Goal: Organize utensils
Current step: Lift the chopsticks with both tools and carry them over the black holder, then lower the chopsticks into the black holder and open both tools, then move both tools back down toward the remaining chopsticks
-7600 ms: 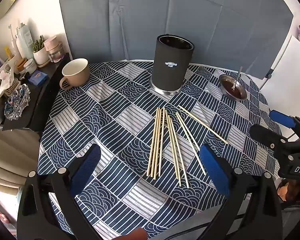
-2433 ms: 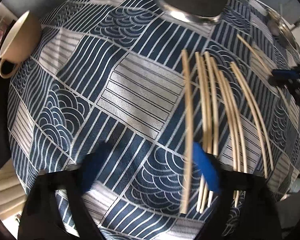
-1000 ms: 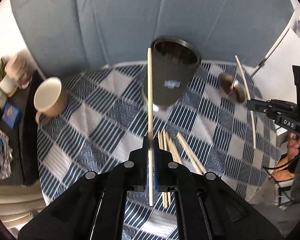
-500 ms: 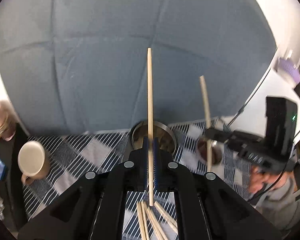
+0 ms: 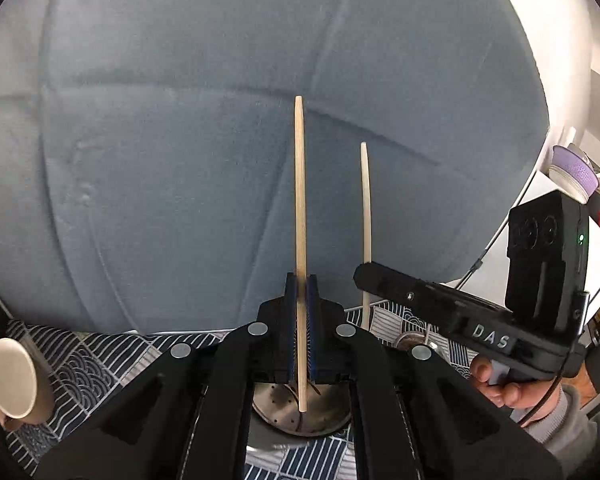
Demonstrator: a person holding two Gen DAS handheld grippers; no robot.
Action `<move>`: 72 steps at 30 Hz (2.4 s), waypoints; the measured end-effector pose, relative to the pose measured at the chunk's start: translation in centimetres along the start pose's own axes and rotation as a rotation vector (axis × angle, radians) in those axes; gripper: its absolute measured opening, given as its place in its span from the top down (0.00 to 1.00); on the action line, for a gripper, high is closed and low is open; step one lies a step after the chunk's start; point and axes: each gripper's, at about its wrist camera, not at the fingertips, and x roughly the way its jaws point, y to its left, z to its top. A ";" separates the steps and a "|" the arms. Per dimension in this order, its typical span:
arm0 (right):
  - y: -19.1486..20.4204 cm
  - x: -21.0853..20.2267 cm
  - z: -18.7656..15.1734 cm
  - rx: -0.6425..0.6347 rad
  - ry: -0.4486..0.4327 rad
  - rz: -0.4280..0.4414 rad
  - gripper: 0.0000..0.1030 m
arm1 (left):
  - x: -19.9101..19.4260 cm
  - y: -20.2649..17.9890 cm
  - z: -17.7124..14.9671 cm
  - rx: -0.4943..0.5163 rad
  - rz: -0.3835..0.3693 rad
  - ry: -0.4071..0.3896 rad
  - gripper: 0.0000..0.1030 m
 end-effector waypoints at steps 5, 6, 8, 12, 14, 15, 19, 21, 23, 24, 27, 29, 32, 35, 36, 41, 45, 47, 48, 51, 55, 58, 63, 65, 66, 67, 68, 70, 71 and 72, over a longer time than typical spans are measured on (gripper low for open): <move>-1.2 1.3 -0.6 0.021 0.013 0.019 0.95 | 1.9 0.5 -1.2 0.002 0.021 0.003 0.95; -1.4 1.6 -0.8 0.025 0.014 0.018 0.95 | 2.4 0.7 -1.6 0.011 0.022 0.012 0.96; -1.8 2.0 -1.3 0.034 0.022 0.012 0.95 | 3.0 0.7 -2.1 0.019 0.007 0.022 0.95; -2.4 2.8 -2.3 0.052 0.041 -0.015 0.95 | 3.4 1.0 -3.1 0.026 0.040 0.023 0.95; -2.6 2.9 -2.6 0.054 0.048 -0.020 0.95 | 3.5 1.1 -3.4 0.022 0.037 0.033 0.95; -2.7 2.9 -2.8 0.058 0.049 -0.024 0.95 | 3.5 1.1 -3.6 0.021 0.043 0.035 0.95; -2.9 2.8 -3.0 0.059 0.052 -0.038 0.92 | 3.2 1.1 -3.6 0.036 0.052 0.039 0.95; -2.7 2.5 -2.9 0.051 0.040 -0.041 0.92 | 2.9 1.1 -3.6 0.036 0.055 0.036 0.95; -2.6 2.2 -2.8 0.051 0.038 -0.047 0.92 | 2.4 0.9 -3.4 0.040 0.067 0.032 0.95; -2.5 2.0 -2.7 0.052 0.036 -0.049 0.91 | 2.1 0.9 -3.4 0.041 0.070 0.033 0.95; -2.3 1.5 -2.5 0.057 0.034 -0.054 0.91 | 1.1 0.7 -3.2 0.038 0.078 0.032 0.90; -1.9 0.9 -2.4 0.053 0.028 -0.055 0.91 | 0.4 0.6 -3.1 0.039 0.085 0.029 0.87; -1.2 0.1 -2.2 0.045 0.026 -0.061 0.90 | -0.8 0.3 -3.0 0.037 0.090 0.023 0.84; -0.6 -0.7 -2.0 0.042 0.021 -0.071 0.75 | -1.9 0.2 -2.9 0.029 0.093 0.026 0.83; -0.4 -1.1 -2.0 0.041 0.018 -0.073 0.74 | -2.3 0.1 -2.9 0.027 0.096 0.026 0.83; 0.5 -2.4 -2.1 0.044 0.014 -0.080 0.64 | -3.9 0.0 -3.4 0.030 0.113 0.031 0.73; 1.3 -3.4 -2.3 0.044 0.012 -0.083 0.59 | -4.9 0.2 -4.0 0.017 0.127 0.036 0.66; 1.6 -3.8 -2.4 0.038 0.014 -0.085 0.57 | -5.6 0.1 -4.4 0.004 0.138 0.039 0.56; 1.7 -3.9 -2.5 0.036 0.015 -0.085 0.56 | -5.9 0.2 -4.6 -0.005 0.143 0.039 0.54; 2.2 -4.5 -2.9 0.030 0.014 -0.094 0.50 | -6.4 0.9 -5.2 -0.031 0.161 0.047 0.44; 2.5 -5.1 -3.6 0.029 0.006 -0.112 0.39 | -6.9 1.9 -6.0 -0.079 0.178 0.068 0.30; 2.4 -5.1 -4.2 0.032 0.016 -0.124 0.35 | -7.2 2.3 -6.7 -0.085 0.207 0.073 0.23; 2.0 -5.0 -5.4 0.057 0.048 -0.134 0.28 | -7.3 2.6 -7.7 -0.086 0.232 0.102 0.17; 1.9 -5.0 -6.1 0.060 0.063 -0.147 0.27 | -7.4 2.6 -8.2 -0.073 0.246 0.121 0.16; 1.9 -5.0 -6.4 0.061 0.068 -0.152 0.26 | -7.3 2.5 -8.6 -0.065 0.255 0.132 0.16; 1.8 -5.1 -6.7 0.061 0.072 -0.156 0.25 | -7.3 2.5 -9.0 -0.056 0.262 0.144 0.14; 1.7 -5.1 -7.0 0.062 0.080 -0.162 0.25 | -7.1 2.3 -9.4 -0.051 0.266 0.153 0.12; 1.6 -5.2 -7.5 0.063 0.096 -0.175 0.22 | -6.9 2.3 -10.1 -0.043 0.260 0.179 0.11; 1.4 -5.2 -7.8 0.064 0.104 -0.182 0.21 | -6.7 2.3 -10.6 -0.041 0.257 0.197 0.11; 1.3 -5.2 -8.1 0.067 0.114 -0.186 0.21 | -6.5 2.4 -11.1 -0.040 0.262 0.214 0.10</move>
